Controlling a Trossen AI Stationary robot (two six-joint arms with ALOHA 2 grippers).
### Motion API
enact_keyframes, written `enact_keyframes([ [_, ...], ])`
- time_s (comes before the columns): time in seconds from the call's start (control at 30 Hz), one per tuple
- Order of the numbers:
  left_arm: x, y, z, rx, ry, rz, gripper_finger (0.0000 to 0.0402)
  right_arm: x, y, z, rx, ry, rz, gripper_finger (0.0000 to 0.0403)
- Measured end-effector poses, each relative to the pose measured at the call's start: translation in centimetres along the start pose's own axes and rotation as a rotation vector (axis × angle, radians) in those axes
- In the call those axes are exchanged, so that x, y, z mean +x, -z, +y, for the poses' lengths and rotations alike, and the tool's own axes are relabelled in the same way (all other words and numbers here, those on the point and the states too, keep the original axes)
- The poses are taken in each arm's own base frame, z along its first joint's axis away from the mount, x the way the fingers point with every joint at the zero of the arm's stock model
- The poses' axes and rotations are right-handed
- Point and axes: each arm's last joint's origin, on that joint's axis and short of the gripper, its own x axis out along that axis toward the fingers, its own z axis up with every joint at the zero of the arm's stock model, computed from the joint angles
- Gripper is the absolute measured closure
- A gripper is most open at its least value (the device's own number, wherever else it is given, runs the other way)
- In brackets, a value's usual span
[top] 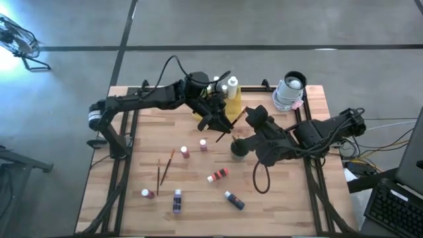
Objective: Pick & Place Paint Supplies
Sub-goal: Put the gold paint brush into the green cup
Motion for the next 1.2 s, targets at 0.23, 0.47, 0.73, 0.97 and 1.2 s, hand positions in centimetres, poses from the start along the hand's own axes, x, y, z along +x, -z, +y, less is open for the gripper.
enact_keyframes([
  [0.23, 0.0, 0.0, -0.1, 0.027, 0.002, 0.001, 0.0288, 0.0, 0.0, 0.0, -0.006, -0.001, -0.003, 0.0395],
  [0.47, 0.0, 0.1, 0.0, 0.029, 0.01, 0.009, 0.0374, 0.0, 0.0, -0.1, -0.006, -0.002, -0.009, 0.0395],
  [0.73, 0.0, -0.1, -0.1, 0.053, 0.017, -0.001, 0.0374, 0.0, 0.0, -0.4, 0.034, 0.039, 0.046, 0.0394],
  [0.97, 0.0, 0.1, -0.2, 0.048, 0.035, 0.019, 0.0374, -0.9, 2.5, -2.2, 0.332, 0.129, 0.114, 0.0377],
  [1.2, 0.0, 0.0, -0.2, 0.058, 0.015, 0.004, 0.0374, -2.3, 7.8, -3.9, 1.132, 0.141, 0.001, 0.0334],
])
